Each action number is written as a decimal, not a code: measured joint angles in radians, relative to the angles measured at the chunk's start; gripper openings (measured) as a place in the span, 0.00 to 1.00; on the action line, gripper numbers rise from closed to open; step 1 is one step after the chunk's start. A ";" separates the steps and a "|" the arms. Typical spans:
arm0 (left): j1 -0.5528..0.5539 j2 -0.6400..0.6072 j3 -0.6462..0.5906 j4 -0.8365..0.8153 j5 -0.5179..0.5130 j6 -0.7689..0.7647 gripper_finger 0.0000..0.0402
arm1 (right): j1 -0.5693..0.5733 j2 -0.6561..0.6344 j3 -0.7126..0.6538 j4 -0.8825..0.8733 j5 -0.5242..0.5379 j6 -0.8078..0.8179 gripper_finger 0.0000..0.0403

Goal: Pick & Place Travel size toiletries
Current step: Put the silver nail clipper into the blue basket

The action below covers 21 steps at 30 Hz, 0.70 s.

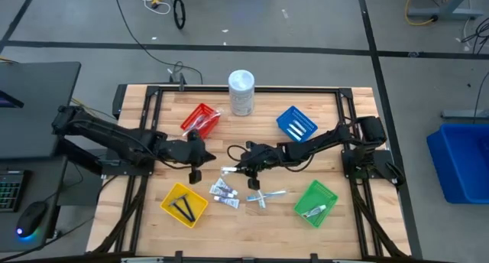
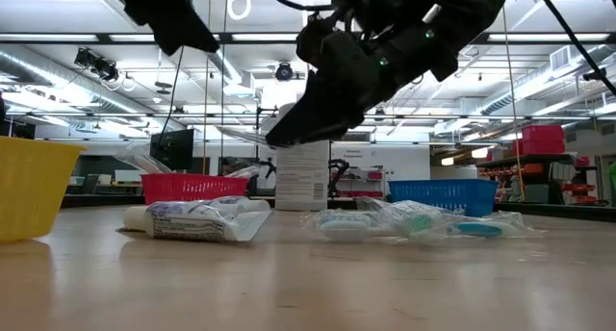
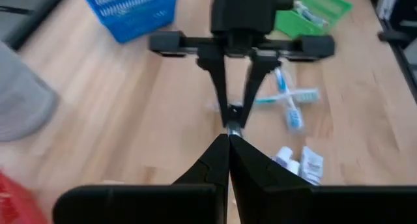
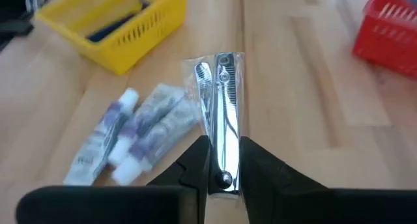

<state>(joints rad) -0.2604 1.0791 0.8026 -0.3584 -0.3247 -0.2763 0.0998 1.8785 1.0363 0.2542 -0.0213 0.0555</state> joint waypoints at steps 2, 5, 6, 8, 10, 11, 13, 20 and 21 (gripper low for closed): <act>0.000 -0.020 0.000 0.009 -0.030 0.004 0.04 | 0.000 -0.008 0.000 -0.010 0.032 0.006 0.17; 0.000 -0.042 0.000 0.026 -0.083 0.002 0.04 | 0.000 -0.022 0.000 -0.001 0.097 0.008 0.17; 0.002 -0.042 0.001 0.043 -0.100 -0.005 0.04 | 0.000 -0.029 0.000 -0.003 0.123 0.008 0.17; 0.012 -0.041 0.001 0.042 -0.120 -0.041 0.04 | 0.000 -0.037 0.000 0.009 0.165 0.008 0.17; 0.031 -0.035 0.001 0.046 -0.103 -0.092 0.04 | 0.000 -0.044 0.000 0.007 0.197 0.008 0.17; 0.044 -0.029 0.001 0.047 -0.075 -0.114 0.04 | 0.000 -0.047 0.000 0.015 0.206 0.008 0.17; 0.067 -0.011 0.000 0.043 -0.013 -0.135 0.06 | -0.001 -0.048 0.000 0.048 0.210 0.008 0.17; 0.088 0.022 0.000 0.037 0.025 -0.110 0.24 | 0.001 -0.048 0.000 0.083 0.195 0.018 0.17; 0.088 0.021 -0.001 0.034 0.026 -0.113 0.28 | 0.001 -0.048 0.000 0.086 0.195 0.018 0.17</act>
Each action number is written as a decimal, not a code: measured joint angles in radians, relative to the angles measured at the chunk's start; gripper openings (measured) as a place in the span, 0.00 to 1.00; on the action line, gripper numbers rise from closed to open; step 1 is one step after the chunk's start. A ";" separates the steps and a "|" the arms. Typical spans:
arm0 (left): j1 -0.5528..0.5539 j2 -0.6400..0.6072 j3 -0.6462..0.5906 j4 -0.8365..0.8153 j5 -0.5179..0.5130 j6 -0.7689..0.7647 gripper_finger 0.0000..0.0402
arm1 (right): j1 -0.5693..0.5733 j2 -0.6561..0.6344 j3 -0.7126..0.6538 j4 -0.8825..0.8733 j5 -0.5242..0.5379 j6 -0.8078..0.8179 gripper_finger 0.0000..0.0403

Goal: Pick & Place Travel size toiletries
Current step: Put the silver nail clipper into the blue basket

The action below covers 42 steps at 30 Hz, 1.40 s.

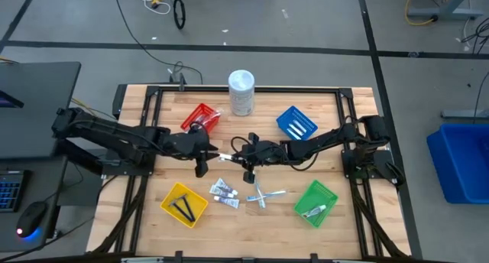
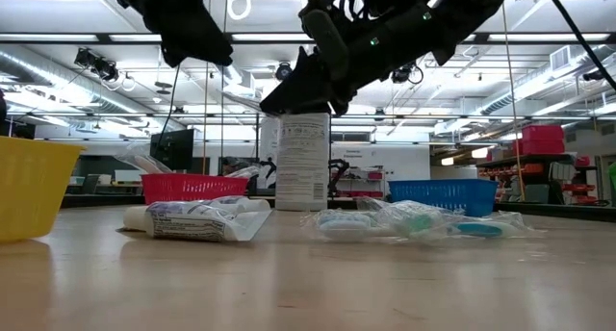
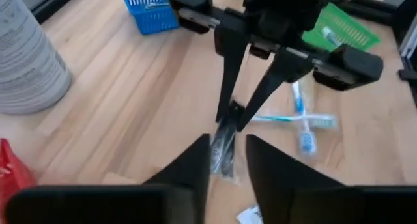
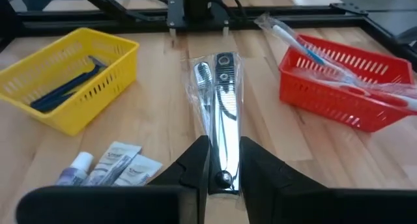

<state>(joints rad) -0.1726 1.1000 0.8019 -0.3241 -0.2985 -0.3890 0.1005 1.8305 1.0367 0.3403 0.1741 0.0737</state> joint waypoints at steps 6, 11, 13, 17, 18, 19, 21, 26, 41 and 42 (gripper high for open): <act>0.001 -0.001 0.001 -0.008 0.004 -0.063 0.47 | 0.004 0.000 0.000 0.002 0.019 -0.013 0.17; 0.001 -0.001 0.001 -0.013 0.002 -0.095 0.55 | 0.016 0.000 0.000 -0.001 0.034 -0.083 0.17; 0.001 -0.001 0.001 -0.020 0.002 -0.102 0.56 | 0.018 0.000 0.000 -0.003 0.035 -0.090 0.17; 0.001 -0.001 0.001 -0.020 0.000 -0.111 0.55 | 0.018 0.000 0.000 -0.007 0.042 -0.090 0.17; 0.001 -0.001 0.001 -0.020 0.000 -0.112 0.55 | 0.018 0.000 0.000 -0.007 0.044 -0.090 0.17; 0.001 -0.001 0.001 -0.020 0.000 -0.112 0.55 | 0.018 0.000 0.000 -0.007 0.044 -0.090 0.17; 0.001 -0.001 0.001 -0.022 0.000 -0.113 0.54 | 0.018 0.000 0.000 -0.007 0.043 -0.090 0.17; 0.001 -0.001 0.001 -0.022 0.000 -0.122 0.53 | 0.018 0.000 0.000 -0.007 0.043 -0.090 0.17; 0.030 0.014 -0.047 -0.017 0.003 -0.371 0.54 | 0.026 0.000 0.000 0.027 0.096 -0.106 0.17; 0.036 0.014 -0.060 -0.014 0.001 -0.406 0.54 | 0.026 0.000 0.000 0.027 0.096 -0.107 0.17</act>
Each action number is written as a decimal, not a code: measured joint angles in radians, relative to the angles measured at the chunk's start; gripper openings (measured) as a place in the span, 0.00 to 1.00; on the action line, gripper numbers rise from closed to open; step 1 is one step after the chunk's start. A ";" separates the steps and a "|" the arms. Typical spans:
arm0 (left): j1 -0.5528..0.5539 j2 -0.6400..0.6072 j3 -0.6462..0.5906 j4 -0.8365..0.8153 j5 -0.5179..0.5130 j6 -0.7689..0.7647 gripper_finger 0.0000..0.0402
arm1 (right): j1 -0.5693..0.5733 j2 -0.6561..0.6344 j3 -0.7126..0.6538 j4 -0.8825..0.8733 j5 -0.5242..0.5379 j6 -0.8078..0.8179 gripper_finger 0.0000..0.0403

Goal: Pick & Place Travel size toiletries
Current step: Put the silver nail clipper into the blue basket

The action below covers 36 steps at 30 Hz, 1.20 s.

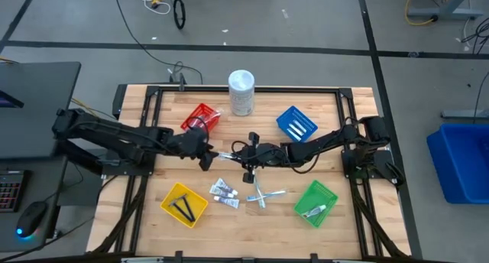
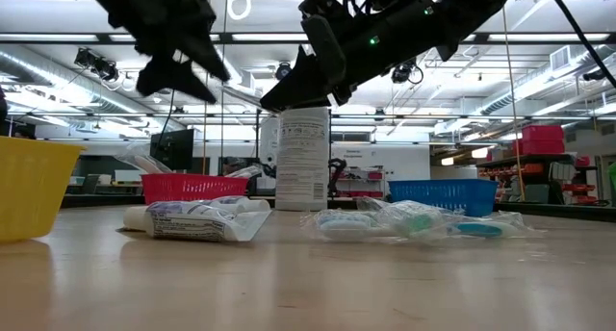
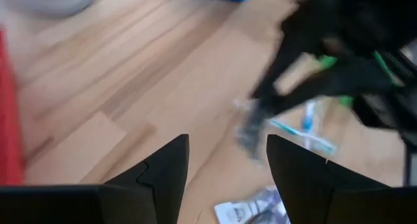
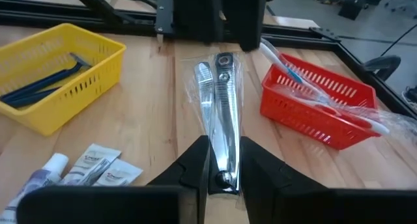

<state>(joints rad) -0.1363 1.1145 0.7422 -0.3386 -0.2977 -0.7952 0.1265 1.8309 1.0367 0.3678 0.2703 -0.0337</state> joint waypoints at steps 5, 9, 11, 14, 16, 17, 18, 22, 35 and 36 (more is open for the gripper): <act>0.008 -0.001 -0.013 0.050 0.000 -0.038 0.54 | -0.001 0.000 0.000 0.002 0.000 -0.001 0.17; 0.013 -0.001 -0.011 0.113 0.010 -0.049 0.54 | 0.000 0.000 0.000 0.005 0.000 -0.001 0.17; 0.023 -0.001 -0.011 0.125 0.027 -0.081 0.54 | 0.000 0.000 0.000 0.005 0.000 -0.001 0.17; 0.030 -0.001 -0.011 0.128 0.055 -0.115 0.54 | 0.000 0.000 0.000 0.015 0.000 -0.001 0.17; 0.031 -0.001 -0.011 0.128 0.059 -0.133 0.54 | 0.000 0.000 0.000 0.037 0.000 -0.001 0.17; 0.031 -0.001 -0.011 0.128 0.060 -0.141 0.54 | 0.000 0.000 0.000 0.053 0.000 -0.001 0.17; 0.031 -0.001 -0.011 0.128 0.062 -0.149 0.54 | 0.000 0.000 0.000 0.071 0.000 -0.001 0.17; 0.031 -0.001 -0.011 0.128 0.082 -0.175 0.54 | 0.000 0.000 0.000 0.130 0.008 -0.025 0.17; 0.031 0.000 -0.010 0.192 0.109 -0.151 0.53 | 0.000 0.000 0.000 0.130 0.042 -0.035 0.17; 0.031 0.000 -0.010 0.192 0.112 -0.151 0.52 | 0.000 0.000 0.000 0.130 0.046 -0.035 0.17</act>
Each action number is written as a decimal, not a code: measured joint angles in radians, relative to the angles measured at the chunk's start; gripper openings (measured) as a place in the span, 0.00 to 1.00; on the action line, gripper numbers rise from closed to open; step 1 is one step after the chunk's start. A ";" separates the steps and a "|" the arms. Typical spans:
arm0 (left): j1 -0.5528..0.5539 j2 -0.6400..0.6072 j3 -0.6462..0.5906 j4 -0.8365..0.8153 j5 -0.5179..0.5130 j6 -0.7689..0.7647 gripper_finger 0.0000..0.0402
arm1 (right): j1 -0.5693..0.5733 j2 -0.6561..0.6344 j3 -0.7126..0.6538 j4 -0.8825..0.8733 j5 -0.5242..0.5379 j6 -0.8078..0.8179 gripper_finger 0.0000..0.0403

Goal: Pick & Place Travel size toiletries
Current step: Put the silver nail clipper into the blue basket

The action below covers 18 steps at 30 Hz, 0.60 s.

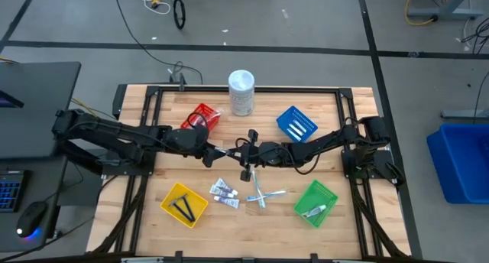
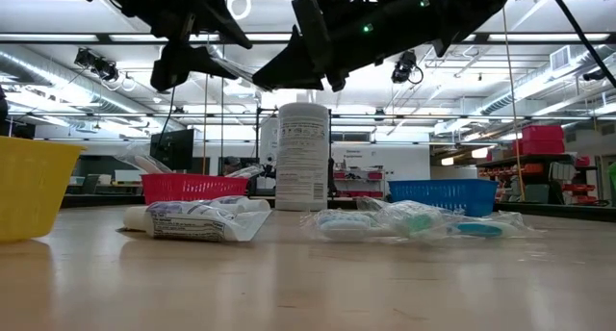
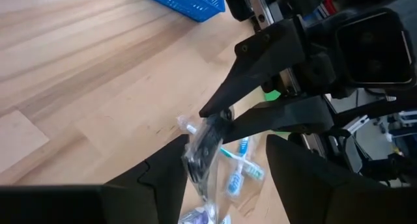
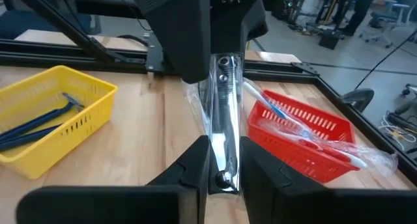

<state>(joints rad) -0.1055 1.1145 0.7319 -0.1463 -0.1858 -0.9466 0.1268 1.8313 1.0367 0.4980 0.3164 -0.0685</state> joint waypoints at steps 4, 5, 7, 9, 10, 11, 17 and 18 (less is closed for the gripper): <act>0.000 0.000 0.000 -0.001 0.017 0.001 0.46 | 0.000 0.000 0.000 0.000 0.002 0.000 0.17; 0.000 0.000 0.000 -0.002 0.018 0.006 0.44 | 0.001 0.000 0.000 0.000 0.002 0.000 0.17; 0.000 0.000 0.000 -0.002 0.019 0.011 0.40 | 0.001 0.000 0.000 0.000 0.002 0.000 0.17; 0.000 0.000 0.000 -0.003 0.019 0.013 0.36 | 0.001 0.000 0.000 0.000 0.002 0.000 0.17; 0.000 0.000 0.000 -0.003 0.019 0.014 0.34 | 0.001 0.000 0.000 0.000 0.002 0.000 0.17; 0.000 0.000 0.000 -0.003 0.019 0.014 0.32 | 0.001 0.000 0.000 0.001 0.001 0.000 0.17; 0.000 0.000 0.000 -0.004 0.019 0.016 0.21 | 0.001 0.000 0.000 0.001 0.001 0.000 0.17; 0.000 0.000 0.000 -0.005 0.019 0.017 0.20 | 0.001 0.000 0.000 0.001 0.001 0.000 0.17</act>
<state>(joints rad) -0.1051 1.1145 0.7319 -0.1514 -0.1673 -0.9296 0.1276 1.8313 1.0367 0.4988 0.3176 -0.0689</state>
